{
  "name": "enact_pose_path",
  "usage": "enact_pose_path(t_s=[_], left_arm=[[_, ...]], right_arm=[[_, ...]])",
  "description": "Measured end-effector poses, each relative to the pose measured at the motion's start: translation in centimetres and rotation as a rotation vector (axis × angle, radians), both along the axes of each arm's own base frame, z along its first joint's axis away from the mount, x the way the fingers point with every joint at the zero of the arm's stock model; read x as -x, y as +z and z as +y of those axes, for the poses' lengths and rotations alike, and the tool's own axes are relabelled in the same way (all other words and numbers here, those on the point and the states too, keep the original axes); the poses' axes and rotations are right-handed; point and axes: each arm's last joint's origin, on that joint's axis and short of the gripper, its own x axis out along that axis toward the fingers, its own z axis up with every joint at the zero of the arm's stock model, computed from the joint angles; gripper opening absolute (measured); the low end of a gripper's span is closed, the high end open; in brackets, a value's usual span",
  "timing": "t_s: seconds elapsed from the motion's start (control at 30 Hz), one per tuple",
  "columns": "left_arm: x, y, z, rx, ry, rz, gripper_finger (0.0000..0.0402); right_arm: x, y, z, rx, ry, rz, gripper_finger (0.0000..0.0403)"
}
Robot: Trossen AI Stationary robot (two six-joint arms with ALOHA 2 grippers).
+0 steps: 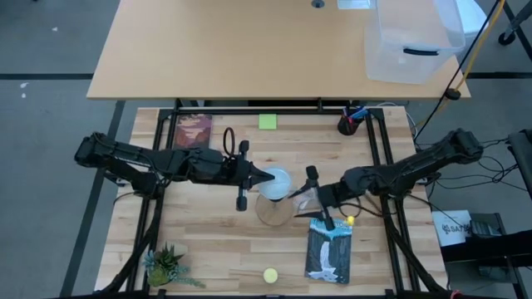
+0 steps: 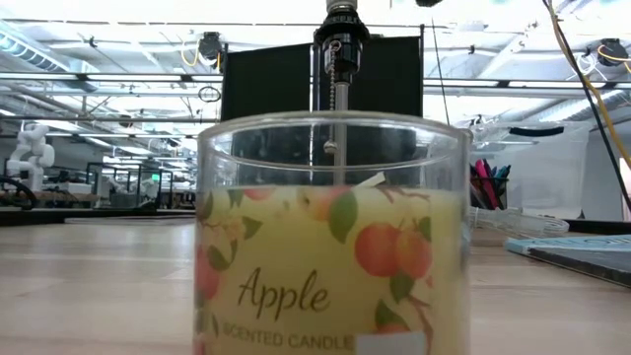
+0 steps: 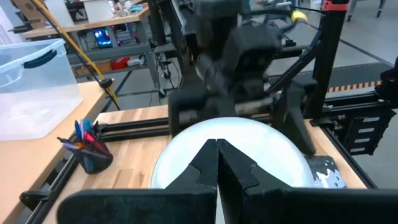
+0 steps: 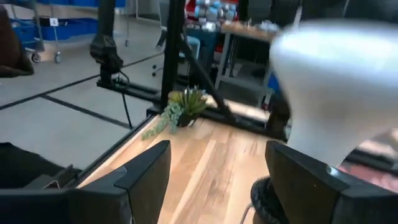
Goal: Screw lightbulb
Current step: Insert the white lightbulb into the brown lamp
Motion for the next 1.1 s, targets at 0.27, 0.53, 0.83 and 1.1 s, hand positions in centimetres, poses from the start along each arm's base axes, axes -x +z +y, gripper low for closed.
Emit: enact_pose_path(t_s=[0.27, 0.53, 0.83, 1.1], left_arm=[[0.0, 0.0, 0.0, -0.001, 0.000, 0.001, 0.0000], [0.0, 0.0, 0.0, -0.003, 0.000, 0.001, 0.0000], [0.0, 0.0, 0.1, 0.008, 0.007, 0.001, 0.0000], [-0.1, 0.0, 0.4, 0.007, 0.016, 0.001, 0.0000]], right_arm=[[2.1, 2.1, 0.6, 0.195, -0.263, -0.121, 0.0256], [0.7, 1.6, 0.4, 0.329, -0.323, -0.173, 0.0256], [0.6, 1.4, 0.3, 0.413, -0.398, -0.159, 0.0256], [0.6, 1.4, 0.6, 0.419, -0.336, -0.175, 0.0256]])
